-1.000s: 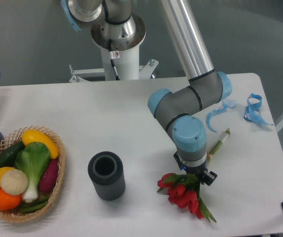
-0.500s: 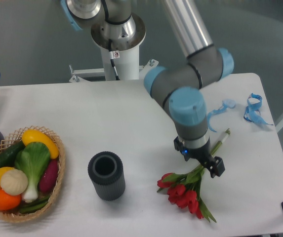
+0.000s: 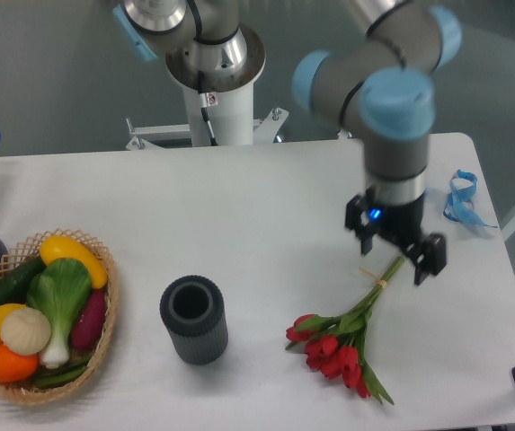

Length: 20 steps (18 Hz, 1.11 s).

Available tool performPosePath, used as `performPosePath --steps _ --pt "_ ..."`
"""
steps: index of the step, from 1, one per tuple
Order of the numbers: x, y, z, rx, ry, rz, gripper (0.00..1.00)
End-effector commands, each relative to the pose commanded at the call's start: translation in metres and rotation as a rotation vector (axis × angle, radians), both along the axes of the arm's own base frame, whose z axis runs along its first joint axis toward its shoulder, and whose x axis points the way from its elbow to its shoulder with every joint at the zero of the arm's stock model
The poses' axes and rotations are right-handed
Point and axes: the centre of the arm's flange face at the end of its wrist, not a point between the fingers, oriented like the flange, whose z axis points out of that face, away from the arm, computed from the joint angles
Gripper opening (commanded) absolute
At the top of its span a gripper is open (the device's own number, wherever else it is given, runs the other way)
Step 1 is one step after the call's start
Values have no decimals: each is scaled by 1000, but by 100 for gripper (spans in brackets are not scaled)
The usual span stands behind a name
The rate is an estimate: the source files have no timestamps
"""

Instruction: Place the flowers on the table

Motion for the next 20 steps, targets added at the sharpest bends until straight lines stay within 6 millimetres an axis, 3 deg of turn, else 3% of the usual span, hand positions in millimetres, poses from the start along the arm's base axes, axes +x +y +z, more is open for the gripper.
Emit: performPosePath --steps 3,11,20 --pt "-9 -40 13 3 -22 -48 100" --pt "-16 -109 38 -36 -4 -181 100" --pt "-14 -118 42 -28 -3 -199 100"
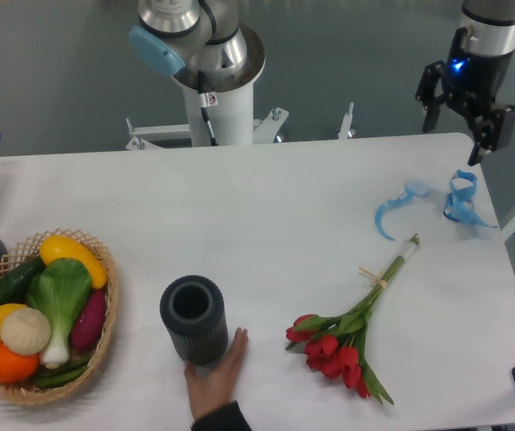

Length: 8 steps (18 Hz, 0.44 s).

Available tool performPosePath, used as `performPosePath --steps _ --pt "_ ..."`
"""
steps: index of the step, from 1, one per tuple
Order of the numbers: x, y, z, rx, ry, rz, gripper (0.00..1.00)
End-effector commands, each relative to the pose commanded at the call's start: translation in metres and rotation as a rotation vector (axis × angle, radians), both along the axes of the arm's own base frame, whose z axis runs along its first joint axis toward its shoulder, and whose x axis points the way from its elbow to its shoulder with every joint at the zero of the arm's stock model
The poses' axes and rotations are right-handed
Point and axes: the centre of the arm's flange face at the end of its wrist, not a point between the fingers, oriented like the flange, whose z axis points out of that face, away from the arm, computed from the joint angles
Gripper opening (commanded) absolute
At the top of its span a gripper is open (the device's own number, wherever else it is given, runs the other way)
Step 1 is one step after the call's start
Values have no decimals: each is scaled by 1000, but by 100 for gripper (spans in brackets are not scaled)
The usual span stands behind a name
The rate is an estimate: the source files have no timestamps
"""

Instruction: Place the flowers on the table

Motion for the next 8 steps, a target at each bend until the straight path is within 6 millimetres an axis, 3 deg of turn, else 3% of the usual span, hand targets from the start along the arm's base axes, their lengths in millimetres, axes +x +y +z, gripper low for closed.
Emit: performPosePath --steps 8 --pt "1 1 -5 0 -8 -2 100"
